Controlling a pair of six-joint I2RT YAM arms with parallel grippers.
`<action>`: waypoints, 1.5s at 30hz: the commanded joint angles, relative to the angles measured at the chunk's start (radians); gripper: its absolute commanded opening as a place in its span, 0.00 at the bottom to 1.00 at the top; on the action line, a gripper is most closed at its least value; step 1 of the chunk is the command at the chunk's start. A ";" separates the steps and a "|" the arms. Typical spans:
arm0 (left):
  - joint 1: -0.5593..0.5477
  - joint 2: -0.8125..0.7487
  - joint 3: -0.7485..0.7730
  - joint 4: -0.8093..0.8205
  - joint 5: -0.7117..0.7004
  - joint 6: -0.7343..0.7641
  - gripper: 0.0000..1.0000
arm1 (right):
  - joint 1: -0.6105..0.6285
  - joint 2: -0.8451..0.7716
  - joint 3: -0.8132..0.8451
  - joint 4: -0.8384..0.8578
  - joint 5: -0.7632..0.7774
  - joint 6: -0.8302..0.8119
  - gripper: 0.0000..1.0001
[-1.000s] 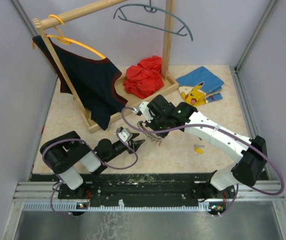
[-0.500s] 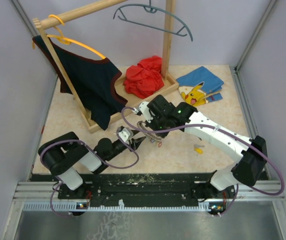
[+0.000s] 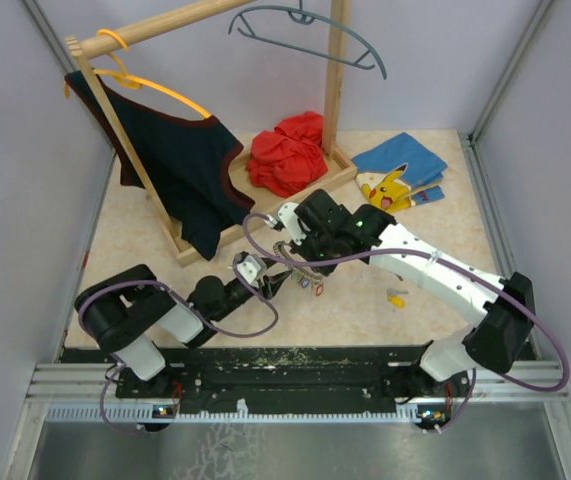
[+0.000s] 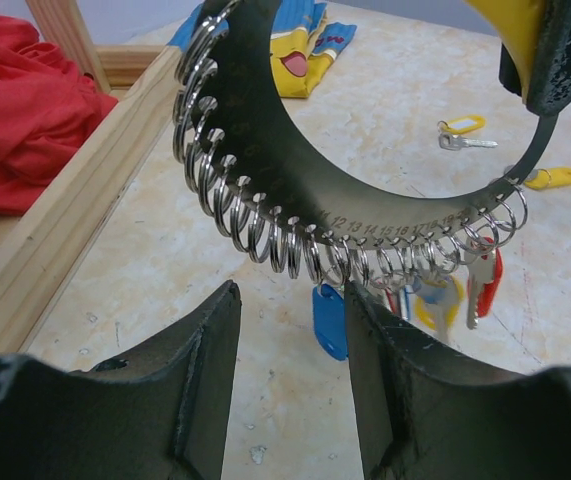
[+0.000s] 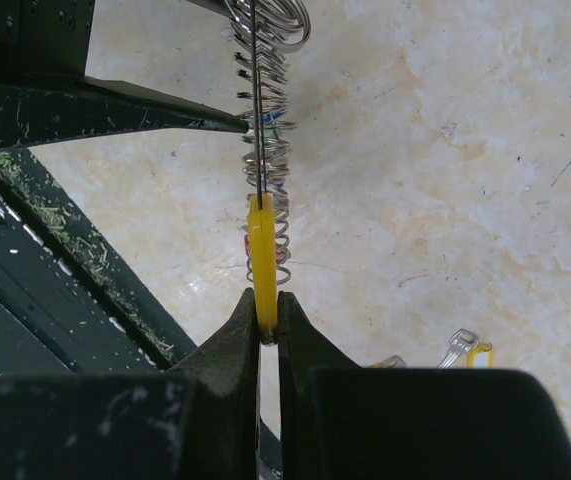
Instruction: Put the keys on the keyring
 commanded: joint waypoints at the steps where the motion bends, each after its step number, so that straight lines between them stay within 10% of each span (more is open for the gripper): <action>1: -0.005 -0.033 0.014 0.281 -0.026 0.017 0.51 | 0.014 -0.058 0.022 0.041 -0.007 0.013 0.00; 21: -0.006 -0.026 0.041 0.281 0.019 0.019 0.49 | 0.013 -0.056 0.007 0.059 -0.022 0.016 0.00; 33: -0.005 -0.041 0.003 0.264 0.026 0.024 0.08 | -0.009 -0.078 -0.067 0.097 -0.027 0.026 0.00; 45: -0.005 -0.265 0.022 -0.317 0.069 -0.026 0.00 | -0.102 -0.130 -0.294 0.337 -0.215 0.062 0.00</action>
